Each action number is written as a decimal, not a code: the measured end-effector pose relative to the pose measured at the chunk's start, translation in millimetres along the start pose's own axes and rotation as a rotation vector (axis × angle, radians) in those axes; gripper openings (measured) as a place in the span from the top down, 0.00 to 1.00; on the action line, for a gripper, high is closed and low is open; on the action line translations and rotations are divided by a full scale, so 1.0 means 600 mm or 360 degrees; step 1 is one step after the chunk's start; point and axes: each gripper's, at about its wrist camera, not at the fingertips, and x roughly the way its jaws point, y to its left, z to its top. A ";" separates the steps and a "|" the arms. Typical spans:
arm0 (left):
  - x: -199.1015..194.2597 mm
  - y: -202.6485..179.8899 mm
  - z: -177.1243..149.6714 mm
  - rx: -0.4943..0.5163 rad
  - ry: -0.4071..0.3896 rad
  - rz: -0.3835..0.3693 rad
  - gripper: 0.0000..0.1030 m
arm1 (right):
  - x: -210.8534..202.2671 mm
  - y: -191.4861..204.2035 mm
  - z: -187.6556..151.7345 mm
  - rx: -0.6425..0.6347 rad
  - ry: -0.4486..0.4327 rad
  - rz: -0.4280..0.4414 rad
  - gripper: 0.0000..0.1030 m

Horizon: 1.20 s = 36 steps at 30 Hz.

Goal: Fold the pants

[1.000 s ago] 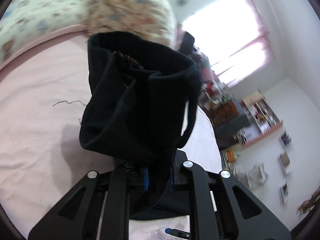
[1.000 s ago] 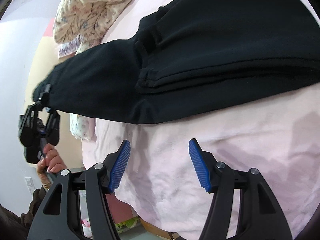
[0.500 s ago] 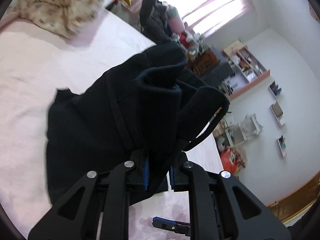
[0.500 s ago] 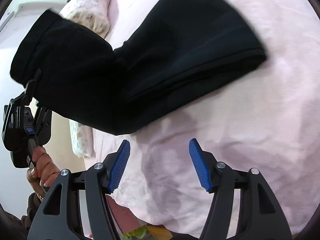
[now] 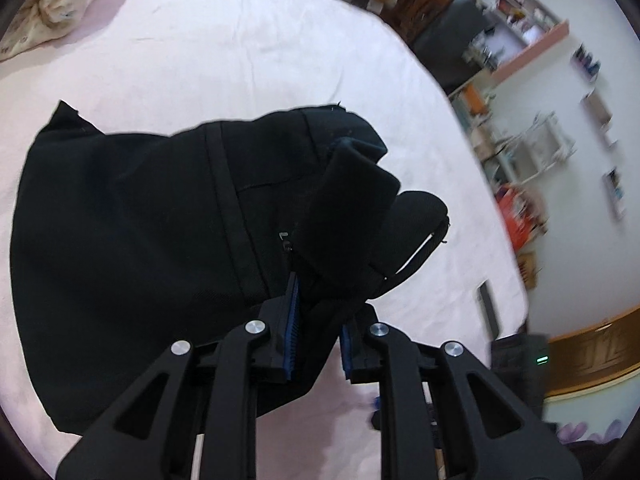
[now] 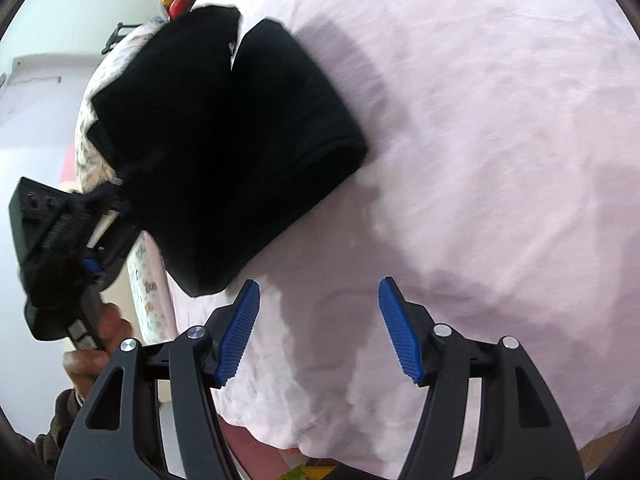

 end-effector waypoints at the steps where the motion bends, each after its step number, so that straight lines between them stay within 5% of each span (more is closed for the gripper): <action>1: 0.008 -0.003 0.000 -0.0008 0.0007 0.0013 0.84 | -0.003 -0.002 0.001 0.0002 -0.0008 -0.0004 0.38; 5: 0.038 -0.028 0.005 0.0059 0.0066 0.0154 0.83 | -0.015 -0.013 0.000 0.0021 -0.0043 -0.0036 0.38; 10: 0.096 -0.073 -0.027 0.0404 0.0220 0.0532 0.72 | -0.050 -0.014 0.011 0.0015 -0.0160 -0.0079 0.38; 11: 0.096 -0.085 -0.033 0.0448 0.0223 0.0555 0.62 | -0.057 -0.013 0.018 0.0002 -0.0191 -0.0085 0.38; 14: 0.080 -0.101 -0.050 0.0440 0.0204 0.0421 0.07 | -0.074 0.002 0.045 -0.0037 -0.0298 -0.0087 0.38; 19: 0.035 -0.110 -0.088 0.0393 0.0180 0.0249 0.06 | -0.079 0.071 0.087 -0.0223 -0.0465 -0.0027 0.39; 24: -0.029 -0.014 -0.075 -0.0070 0.0069 0.0100 0.02 | -0.018 0.158 0.103 -0.0547 -0.0431 -0.0056 0.45; 29: -0.091 0.065 -0.049 -0.0281 -0.0129 0.0172 0.02 | 0.044 0.229 0.090 -0.0800 -0.0383 -0.0110 0.47; 36: -0.064 0.102 -0.031 -0.0304 -0.0007 0.0282 0.02 | 0.101 0.267 0.094 -0.0910 -0.0321 -0.0195 0.47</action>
